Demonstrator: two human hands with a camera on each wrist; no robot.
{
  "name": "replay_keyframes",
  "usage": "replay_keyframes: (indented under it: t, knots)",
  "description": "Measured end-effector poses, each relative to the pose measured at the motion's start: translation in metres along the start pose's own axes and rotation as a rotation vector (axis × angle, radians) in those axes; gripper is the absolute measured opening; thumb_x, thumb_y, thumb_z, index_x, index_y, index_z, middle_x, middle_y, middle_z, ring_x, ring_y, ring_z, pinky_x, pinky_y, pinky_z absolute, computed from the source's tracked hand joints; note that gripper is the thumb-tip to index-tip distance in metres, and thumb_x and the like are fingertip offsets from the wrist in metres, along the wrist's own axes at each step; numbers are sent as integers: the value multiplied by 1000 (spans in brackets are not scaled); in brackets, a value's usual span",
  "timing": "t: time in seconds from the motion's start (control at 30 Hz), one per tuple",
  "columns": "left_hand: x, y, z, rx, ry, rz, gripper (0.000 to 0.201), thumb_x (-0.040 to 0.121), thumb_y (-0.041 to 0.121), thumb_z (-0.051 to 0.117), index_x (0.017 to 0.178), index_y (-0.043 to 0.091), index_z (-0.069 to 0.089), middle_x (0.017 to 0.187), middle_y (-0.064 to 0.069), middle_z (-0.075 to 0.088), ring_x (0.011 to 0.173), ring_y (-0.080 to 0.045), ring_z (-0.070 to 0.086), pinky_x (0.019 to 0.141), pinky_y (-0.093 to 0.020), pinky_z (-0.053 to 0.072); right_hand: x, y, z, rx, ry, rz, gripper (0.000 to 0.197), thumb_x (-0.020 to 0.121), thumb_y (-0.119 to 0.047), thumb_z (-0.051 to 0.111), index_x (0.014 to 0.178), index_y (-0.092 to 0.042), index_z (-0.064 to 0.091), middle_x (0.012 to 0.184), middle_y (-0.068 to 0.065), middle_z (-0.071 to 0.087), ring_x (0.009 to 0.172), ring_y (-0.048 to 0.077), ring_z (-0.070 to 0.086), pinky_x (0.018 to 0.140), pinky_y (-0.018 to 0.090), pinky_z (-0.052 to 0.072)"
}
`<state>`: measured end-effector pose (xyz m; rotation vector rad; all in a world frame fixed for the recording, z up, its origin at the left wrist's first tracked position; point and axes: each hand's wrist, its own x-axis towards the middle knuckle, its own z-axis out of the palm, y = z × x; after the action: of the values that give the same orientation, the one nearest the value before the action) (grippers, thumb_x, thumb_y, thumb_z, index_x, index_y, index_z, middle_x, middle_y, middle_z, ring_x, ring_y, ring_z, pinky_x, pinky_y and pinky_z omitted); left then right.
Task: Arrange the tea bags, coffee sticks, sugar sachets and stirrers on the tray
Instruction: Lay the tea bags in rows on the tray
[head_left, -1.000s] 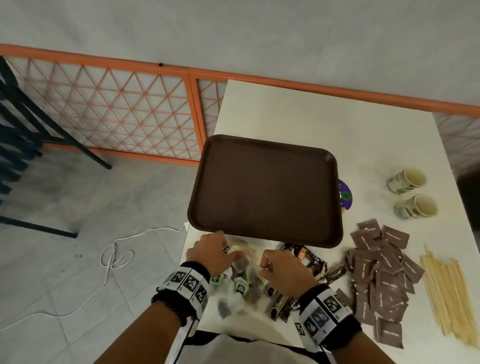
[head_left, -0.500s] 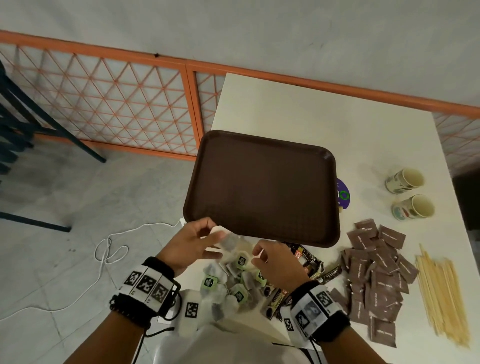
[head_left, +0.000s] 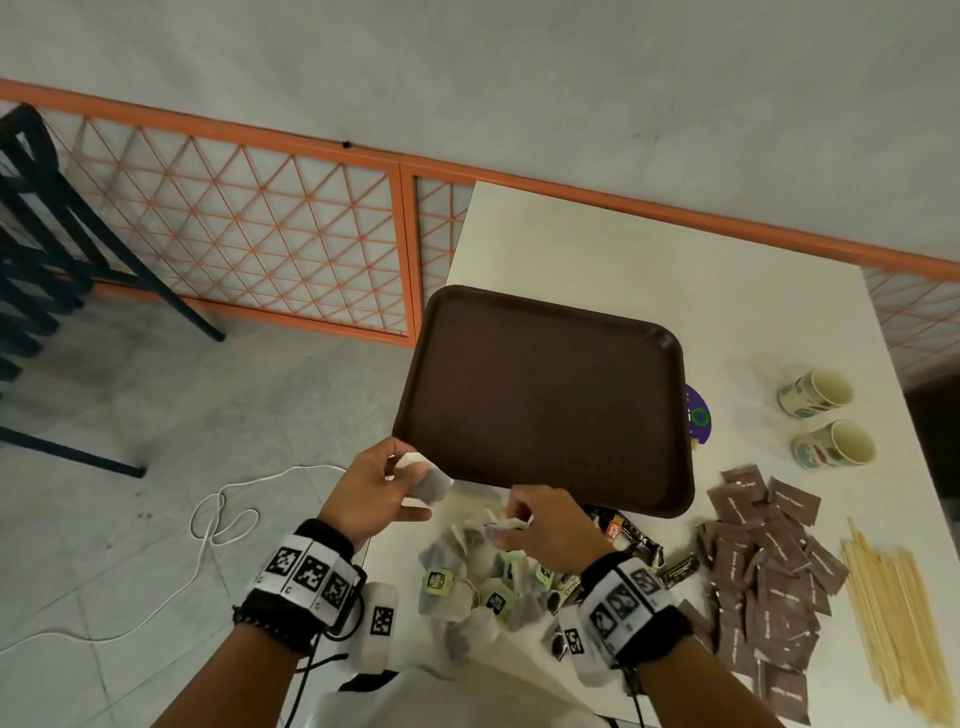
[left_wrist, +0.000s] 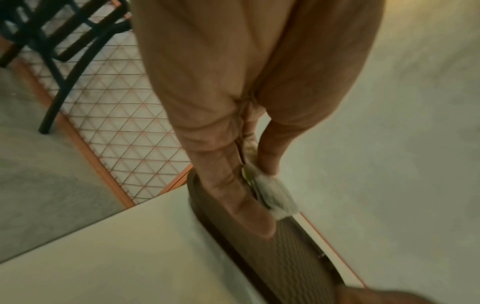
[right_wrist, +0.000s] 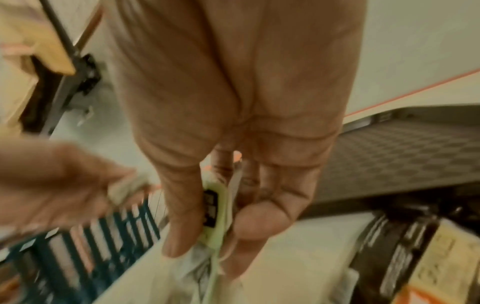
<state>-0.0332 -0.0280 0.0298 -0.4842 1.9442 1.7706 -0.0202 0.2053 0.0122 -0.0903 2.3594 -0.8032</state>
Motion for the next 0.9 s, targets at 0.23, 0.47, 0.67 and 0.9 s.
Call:
replay_keyframes:
  t: [0.23,0.47,0.67,0.9]
  knots:
    - [3,7,45,42,-137,5,14,99,8,49,104,13,61,95,-12,63,76,-21,68,65,-46,62,-25,-25,-48,330,-143,-79,31,74,-31,85,88,-12,65,81,12,73,61,14,65,61,32,50]
    - [-8,26,49,-289,-459,-141,34,93,34,62,110,4,63,106,-13,68,97,-25,69,77,-44,60,-11,-39,-65,507,24,-70,28,78,-24,83,95,-9,67,79,11,72,60,15,63,56,25,47]
    - [-2,48,46,-411,-419,-69,22,90,18,65,106,3,61,100,-19,71,95,-33,71,67,-33,60,-13,-39,-73,938,67,-53,34,81,-29,75,107,-8,69,81,14,66,69,20,58,65,29,47]
    - [4,62,61,-299,-454,-14,31,86,11,71,114,4,60,90,-8,72,84,-30,73,65,-33,61,-17,-45,-77,859,345,-84,19,90,-26,68,94,-8,73,77,7,69,65,13,60,60,28,46]
